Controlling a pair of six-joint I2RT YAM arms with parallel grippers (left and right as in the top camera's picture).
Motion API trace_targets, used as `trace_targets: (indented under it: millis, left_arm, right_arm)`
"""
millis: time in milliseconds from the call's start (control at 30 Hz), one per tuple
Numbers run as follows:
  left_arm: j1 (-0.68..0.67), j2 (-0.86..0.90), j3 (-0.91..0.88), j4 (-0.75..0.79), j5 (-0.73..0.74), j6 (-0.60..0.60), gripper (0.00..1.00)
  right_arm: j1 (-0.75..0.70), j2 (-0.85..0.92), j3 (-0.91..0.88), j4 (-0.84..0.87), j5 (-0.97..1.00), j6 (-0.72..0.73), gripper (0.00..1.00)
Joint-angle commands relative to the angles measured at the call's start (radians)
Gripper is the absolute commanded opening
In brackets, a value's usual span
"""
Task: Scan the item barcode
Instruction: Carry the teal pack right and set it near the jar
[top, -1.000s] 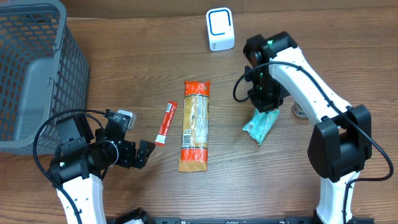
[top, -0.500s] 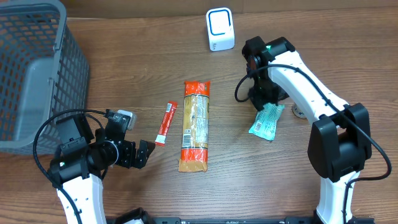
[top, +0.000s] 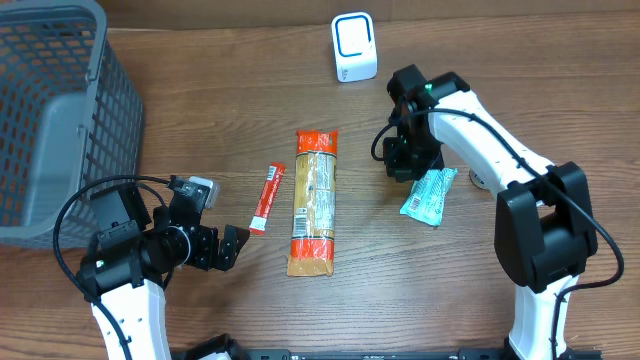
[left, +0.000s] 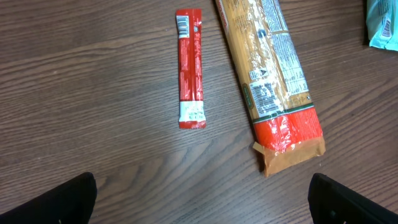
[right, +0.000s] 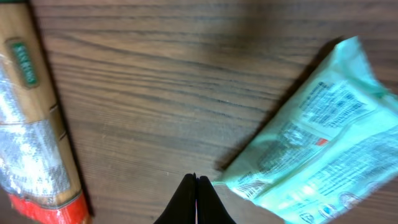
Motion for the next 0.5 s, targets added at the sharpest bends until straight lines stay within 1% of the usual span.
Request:
trace_targets:
  millis: [0,100,233,367,467]
  left_arm:
    - [0.008,0.003,0.014,0.001,0.002,0.019,1.0]
    - [0.008,0.003,0.014,0.001,0.002,0.019,1.0]
    - [0.008,0.003,0.014,0.001,0.002,0.019,1.0]
    - [0.008,0.003,0.014,0.001,0.002,0.019,1.0]
    - [0.008,0.003,0.014,0.001,0.002,0.019,1.0]
  right_arm:
    - [0.006,-0.01,-0.056,0.04,-0.016,0.059,0.04]
    - [0.006,-0.01,-0.115,0.098,0.006,0.059,0.04]
    - [0.005,-0.01,-0.178,0.135,0.131,0.059,0.04]
    - [0.003,-0.01,-0.201,0.116,0.247,0.059,0.04]
    - [0.003,-0.01,-0.201,0.092,0.291,0.059,0.04]
